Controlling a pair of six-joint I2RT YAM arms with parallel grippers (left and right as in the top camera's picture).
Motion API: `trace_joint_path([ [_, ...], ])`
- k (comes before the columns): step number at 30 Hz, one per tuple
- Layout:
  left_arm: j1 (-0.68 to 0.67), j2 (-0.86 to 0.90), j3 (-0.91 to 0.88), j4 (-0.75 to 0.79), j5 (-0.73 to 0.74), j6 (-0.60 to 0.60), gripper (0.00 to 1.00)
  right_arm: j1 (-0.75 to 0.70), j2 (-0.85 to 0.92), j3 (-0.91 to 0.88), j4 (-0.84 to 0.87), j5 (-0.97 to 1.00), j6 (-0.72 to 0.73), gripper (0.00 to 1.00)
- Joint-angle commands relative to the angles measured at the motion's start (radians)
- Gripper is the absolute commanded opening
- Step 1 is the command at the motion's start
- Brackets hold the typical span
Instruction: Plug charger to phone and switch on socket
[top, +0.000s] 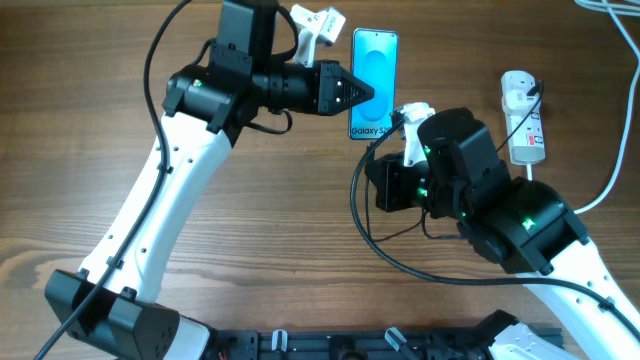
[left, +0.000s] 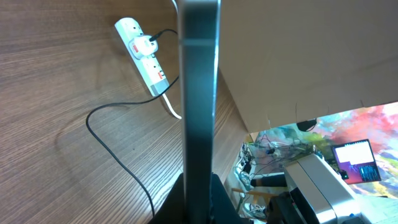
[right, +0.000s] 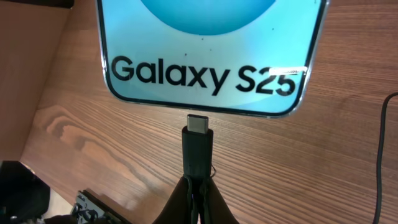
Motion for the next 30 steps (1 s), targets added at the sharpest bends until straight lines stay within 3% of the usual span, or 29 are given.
trace_joint_path([
  [1,0.005,-0.023,0.011,0.004,0.032,0.024,0.04,-0.002,-0.020,0.029,0.011,0.013,0.008,0.04],
  [30,0.005,-0.023,0.011,0.004,0.088,0.043,0.04,-0.002,-0.020,0.055,0.017,0.019,0.011,0.04],
])
